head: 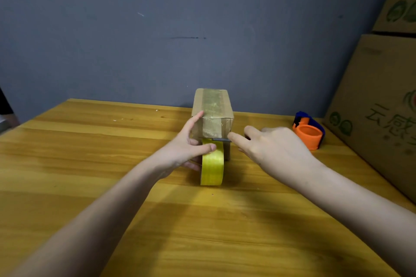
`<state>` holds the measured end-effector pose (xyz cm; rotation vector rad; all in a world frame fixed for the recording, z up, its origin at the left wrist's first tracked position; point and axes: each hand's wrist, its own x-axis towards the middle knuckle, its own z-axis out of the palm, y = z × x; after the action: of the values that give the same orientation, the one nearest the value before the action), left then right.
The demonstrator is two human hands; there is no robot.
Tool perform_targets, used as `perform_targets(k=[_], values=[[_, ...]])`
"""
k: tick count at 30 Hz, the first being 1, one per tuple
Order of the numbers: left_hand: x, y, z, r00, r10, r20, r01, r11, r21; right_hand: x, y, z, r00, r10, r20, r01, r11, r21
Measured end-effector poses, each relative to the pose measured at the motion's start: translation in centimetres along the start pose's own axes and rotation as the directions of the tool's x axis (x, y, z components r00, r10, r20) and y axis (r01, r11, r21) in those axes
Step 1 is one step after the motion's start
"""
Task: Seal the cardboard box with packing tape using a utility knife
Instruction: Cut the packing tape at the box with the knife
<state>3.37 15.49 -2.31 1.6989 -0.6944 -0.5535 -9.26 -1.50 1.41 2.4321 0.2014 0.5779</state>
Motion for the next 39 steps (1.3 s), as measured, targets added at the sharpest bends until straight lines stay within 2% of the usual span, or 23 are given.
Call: perform_targets(k=[14, 25, 33, 39], values=[[0.3, -0.4, -0.2, 1.0, -0.014, 0.011, 0.014, 1.0, 0.0, -1.3, 0.2, 0.1, 0.998, 0.048, 0.034, -0.049, 0.998, 0.025], [0.2, -0.2, -0.1, 1.0, -0.015, 0.002, 0.015, 1.0, 0.019, -0.8, 0.0, -0.3, 0.998, 0.023, 0.05, -0.023, 1.0, 0.009], [0.0, -0.2, -0.1, 1.0, -0.023, 0.009, 0.023, 1.0, 0.018, -1.1, 0.1, -0.8, 1.0, -0.007, -0.018, 0.007, 1.0, 0.002], [0.0, -0.2, -0.1, 1.0, -0.028, -0.002, 0.028, 0.999, 0.02, -0.7, -0.3, -0.5, 1.0, 0.013, 0.018, -0.013, 1.0, 0.004]])
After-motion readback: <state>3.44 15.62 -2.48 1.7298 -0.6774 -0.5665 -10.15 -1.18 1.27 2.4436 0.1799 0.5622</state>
